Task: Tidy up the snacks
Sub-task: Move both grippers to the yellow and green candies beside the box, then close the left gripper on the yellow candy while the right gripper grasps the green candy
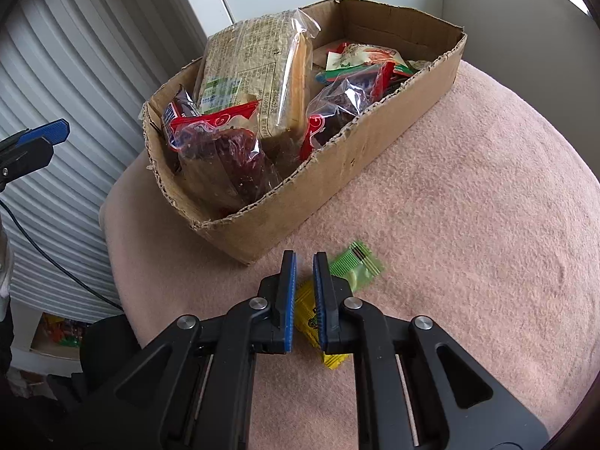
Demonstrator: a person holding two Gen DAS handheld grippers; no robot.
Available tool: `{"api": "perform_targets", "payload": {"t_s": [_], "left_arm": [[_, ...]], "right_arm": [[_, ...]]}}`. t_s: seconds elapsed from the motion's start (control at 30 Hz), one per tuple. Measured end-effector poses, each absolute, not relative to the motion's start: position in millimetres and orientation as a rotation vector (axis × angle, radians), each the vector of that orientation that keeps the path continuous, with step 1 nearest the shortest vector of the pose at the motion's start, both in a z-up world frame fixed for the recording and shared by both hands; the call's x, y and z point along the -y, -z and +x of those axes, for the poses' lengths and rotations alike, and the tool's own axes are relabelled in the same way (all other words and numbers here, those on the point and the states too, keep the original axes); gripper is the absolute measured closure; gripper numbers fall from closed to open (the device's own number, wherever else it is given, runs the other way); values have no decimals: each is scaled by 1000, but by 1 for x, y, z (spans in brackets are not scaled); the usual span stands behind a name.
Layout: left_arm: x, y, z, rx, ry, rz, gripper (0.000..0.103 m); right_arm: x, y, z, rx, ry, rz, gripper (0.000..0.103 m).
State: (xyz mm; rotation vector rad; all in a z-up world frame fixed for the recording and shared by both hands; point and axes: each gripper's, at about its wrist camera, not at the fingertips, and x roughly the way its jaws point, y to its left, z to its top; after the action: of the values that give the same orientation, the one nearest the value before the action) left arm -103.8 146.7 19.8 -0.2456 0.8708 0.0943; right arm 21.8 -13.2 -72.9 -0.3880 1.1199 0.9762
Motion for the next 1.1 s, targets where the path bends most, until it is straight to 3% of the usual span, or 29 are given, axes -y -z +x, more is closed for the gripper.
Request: {"api": "perform_targets", "payload": {"t_s": [0.17, 0.7, 0.87, 1.1], "left_arm": [[-152, -18, -105, -874, -100, -256, 59], [-104, -17, -91, -873, 15, -230, 59], [-71, -5, -86, -882, 76, -244, 59], [-21, 38, -68, -958, 106, -268, 59]], "right_arm": [[5, 85, 9, -1124, -985, -494, 95], [74, 77, 19, -1124, -901, -406, 97], [84, 67, 29, -1112, -890, -345, 76], [95, 58, 59, -1148, -891, -195, 76]]}}
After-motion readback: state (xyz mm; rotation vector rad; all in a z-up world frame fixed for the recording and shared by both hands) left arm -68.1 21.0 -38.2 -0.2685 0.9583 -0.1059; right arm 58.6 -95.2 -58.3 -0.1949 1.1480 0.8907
